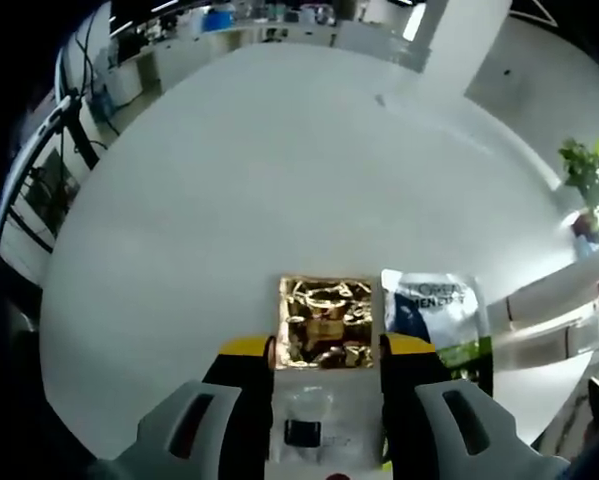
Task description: Arrange the skincare products in the storage area until every visible bottle or jar stands upright without overlapping.
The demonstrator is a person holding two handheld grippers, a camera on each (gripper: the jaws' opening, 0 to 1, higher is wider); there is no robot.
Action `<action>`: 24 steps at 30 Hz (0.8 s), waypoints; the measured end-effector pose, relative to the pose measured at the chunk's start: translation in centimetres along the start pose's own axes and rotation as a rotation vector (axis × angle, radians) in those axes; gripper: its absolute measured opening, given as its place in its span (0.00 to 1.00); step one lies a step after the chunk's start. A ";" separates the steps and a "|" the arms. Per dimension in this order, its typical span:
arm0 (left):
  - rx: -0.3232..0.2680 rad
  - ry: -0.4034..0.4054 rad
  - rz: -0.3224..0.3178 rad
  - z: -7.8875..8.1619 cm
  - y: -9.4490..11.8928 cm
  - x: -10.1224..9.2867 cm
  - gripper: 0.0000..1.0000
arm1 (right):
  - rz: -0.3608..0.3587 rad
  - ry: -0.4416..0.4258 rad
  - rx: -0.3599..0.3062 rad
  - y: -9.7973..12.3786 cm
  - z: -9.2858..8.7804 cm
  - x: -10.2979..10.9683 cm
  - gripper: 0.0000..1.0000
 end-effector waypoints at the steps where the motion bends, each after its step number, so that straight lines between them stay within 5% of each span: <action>1: 0.001 0.000 -0.001 0.0 0.0 0.0 0.39 | 0.000 0.000 0.000 0.0 0.0 0.0 0.97; 18: -0.001 -0.033 -0.054 -1.1 1.4 0.6 0.55 | 0.014 0.035 0.020 -0.2 -0.1 0.3 0.97; 24: -0.093 -0.133 -0.084 -1.2 3.0 1.1 0.65 | 0.028 0.054 0.036 -0.3 -0.3 0.6 0.97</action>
Point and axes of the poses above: the point that each gripper's makers call its tool centre point, and the gripper's own axes: y roughly backward along the fingers, x roughly to its left, z roughly out of its top, the point moved 4 cm from there along y, roughly backward along the fingers, and after that the axes turned 7 degrees about z, right-handed, at the moved point
